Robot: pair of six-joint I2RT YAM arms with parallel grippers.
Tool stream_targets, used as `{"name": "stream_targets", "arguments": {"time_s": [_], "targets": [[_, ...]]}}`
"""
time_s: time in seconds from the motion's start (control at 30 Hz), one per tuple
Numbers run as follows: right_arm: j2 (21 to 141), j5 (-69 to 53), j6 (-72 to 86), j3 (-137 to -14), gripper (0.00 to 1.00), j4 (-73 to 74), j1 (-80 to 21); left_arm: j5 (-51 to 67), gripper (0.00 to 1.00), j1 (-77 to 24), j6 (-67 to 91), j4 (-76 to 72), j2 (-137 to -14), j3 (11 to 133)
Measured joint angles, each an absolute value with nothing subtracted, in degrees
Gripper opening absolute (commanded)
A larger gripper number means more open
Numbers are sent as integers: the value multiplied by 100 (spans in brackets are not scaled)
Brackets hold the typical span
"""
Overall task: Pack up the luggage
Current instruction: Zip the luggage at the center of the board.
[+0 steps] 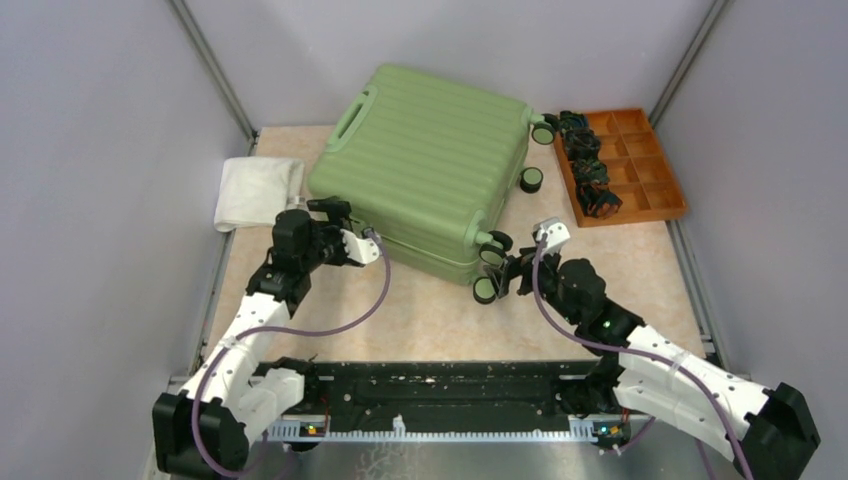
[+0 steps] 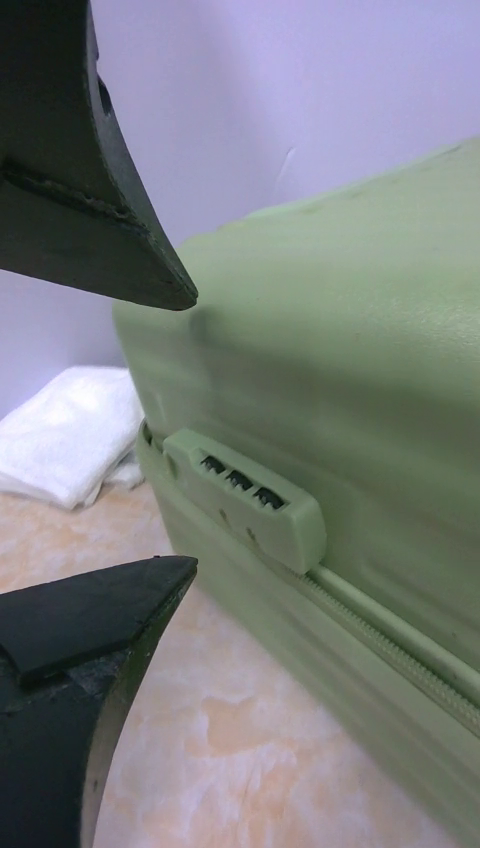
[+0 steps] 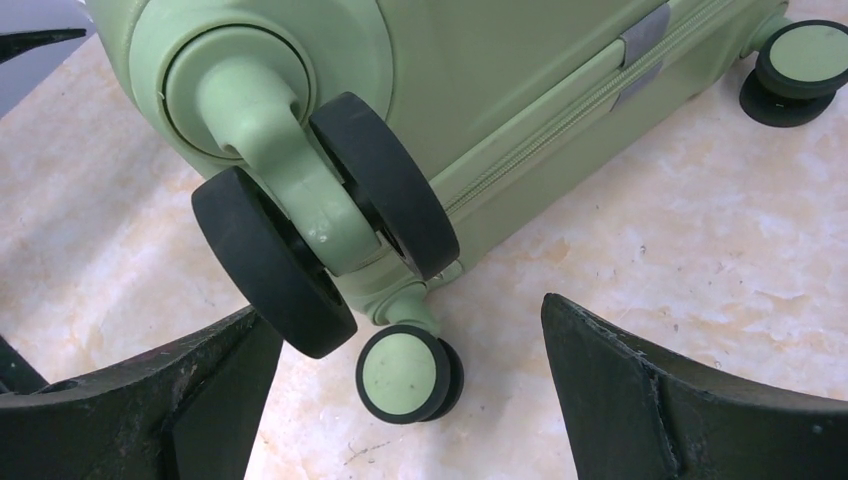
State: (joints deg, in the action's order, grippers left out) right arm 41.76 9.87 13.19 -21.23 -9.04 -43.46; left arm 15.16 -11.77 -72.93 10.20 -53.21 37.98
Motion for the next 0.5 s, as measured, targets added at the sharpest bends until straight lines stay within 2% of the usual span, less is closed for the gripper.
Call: {"name": "stream_targets", "arguments": {"time_s": [0.27, 0.5], "targets": [[4198, 784, 1326, -2123, 99, -937, -4182, 1599, 99, -1162, -8132, -276, -5612, 3341], [4320, 399, 823, -2102, 97, -1081, -4115, 1533, 99, -1162, -8195, -930, -6010, 3352]]}}
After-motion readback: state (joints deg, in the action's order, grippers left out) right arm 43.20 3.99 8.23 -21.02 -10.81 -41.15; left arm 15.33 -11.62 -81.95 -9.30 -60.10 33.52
